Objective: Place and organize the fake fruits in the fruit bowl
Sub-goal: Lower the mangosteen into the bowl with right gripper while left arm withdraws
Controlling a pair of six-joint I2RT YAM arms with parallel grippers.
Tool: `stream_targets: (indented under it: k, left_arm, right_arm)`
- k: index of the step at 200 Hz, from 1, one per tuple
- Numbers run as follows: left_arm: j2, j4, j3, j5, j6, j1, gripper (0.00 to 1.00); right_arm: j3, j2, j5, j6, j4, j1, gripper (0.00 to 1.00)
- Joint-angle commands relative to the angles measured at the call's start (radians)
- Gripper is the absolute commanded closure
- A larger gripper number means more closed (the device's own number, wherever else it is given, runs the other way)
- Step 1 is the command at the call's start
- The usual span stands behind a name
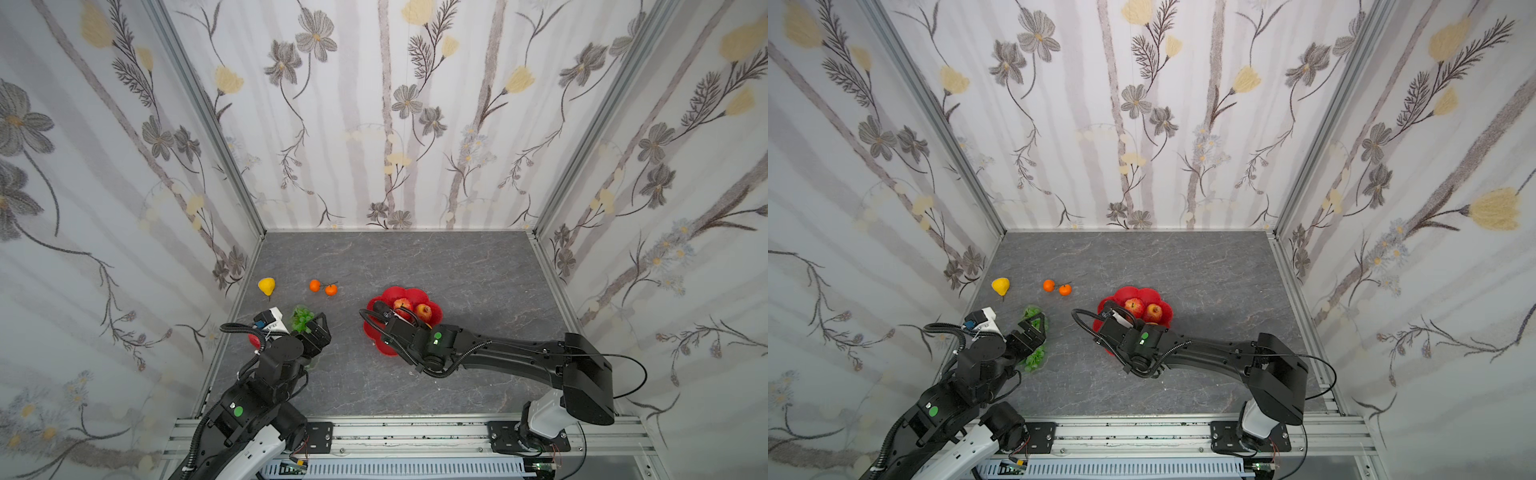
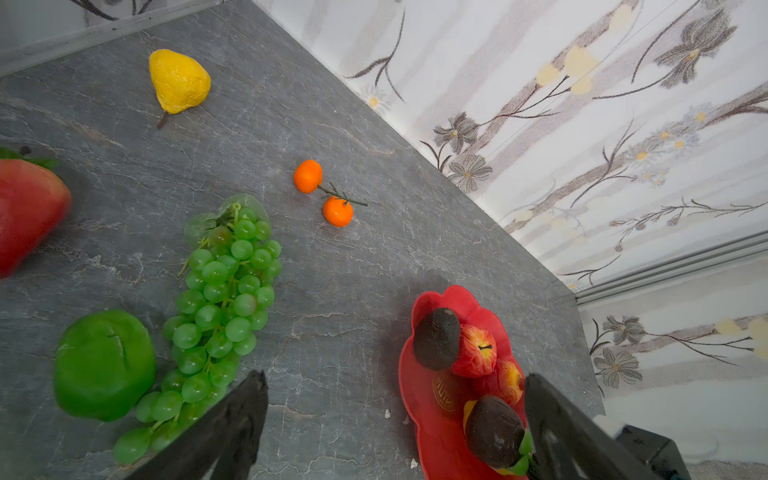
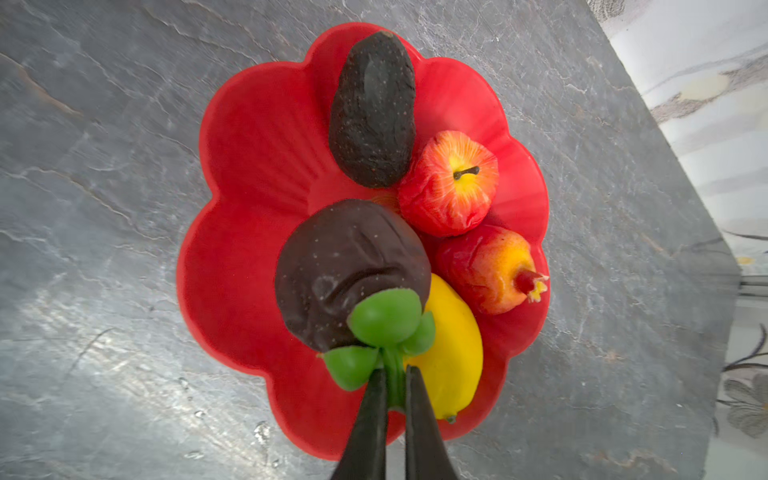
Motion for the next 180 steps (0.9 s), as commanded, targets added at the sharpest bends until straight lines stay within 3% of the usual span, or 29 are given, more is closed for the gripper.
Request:
stream_targets:
  k: [1, 118, 180]
  left_arm:
    - [-0.03, -0.048, -0.005, -0.057, 0.016, 0.001, 0.03]
    - [-0.113, -0.121, -0.016, -0.101, 0.02, 0.004, 0.02]
    - [-0.13, -0.126, -0.027, -0.102, 0.017, 0.003, 0.02]
  right_arm:
    - [0.039, 0.043, 0.05, -0.108, -0.054, 0.002, 0.99]
    - [0.228, 0.241, 0.025, -0.209, -0.192, -0.012, 0.98]
    - [0.287, 0.312, 0.073, -0.226, -0.242, -0.021, 0.96]
